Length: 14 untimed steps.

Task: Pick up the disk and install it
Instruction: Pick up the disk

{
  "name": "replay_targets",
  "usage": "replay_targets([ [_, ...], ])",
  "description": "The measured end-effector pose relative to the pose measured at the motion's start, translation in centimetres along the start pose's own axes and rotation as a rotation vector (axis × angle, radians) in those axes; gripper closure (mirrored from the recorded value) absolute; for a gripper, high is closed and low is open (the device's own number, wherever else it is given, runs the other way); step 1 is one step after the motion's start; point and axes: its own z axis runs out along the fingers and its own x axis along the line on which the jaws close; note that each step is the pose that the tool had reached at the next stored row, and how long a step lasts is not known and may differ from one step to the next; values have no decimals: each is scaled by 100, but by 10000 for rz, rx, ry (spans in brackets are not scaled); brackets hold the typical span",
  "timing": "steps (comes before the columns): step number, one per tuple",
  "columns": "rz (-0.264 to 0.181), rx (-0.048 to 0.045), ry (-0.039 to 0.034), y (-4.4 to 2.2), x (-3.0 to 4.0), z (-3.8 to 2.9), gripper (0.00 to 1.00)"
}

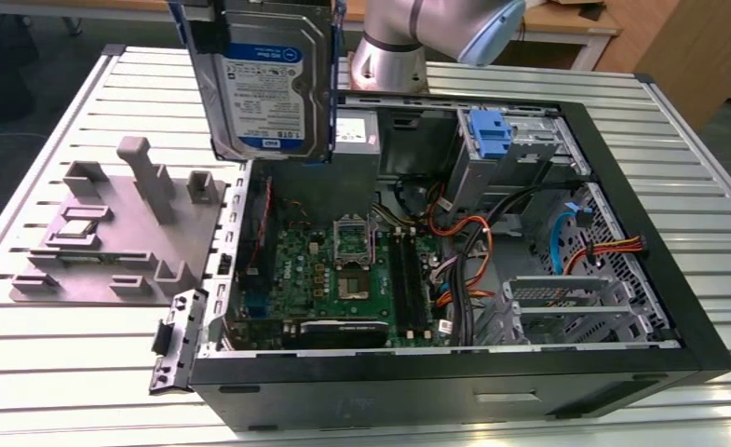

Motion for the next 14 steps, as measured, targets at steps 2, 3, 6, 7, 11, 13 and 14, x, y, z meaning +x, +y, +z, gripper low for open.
replay_targets([
  [2,1,1,-2,60,0,6,64],
  [3,1,0,-1,90,1,11,64],
  [6,-1,-1,-1,187,5,25,64],
  [7,-1,-6,-1,204,6,31,64],
  [11,-5,-25,-1,285,6,51,64],
  [13,-43,-25,-2,331,8,58,64],
  [14,-71,-26,0,349,9,64,64],
])
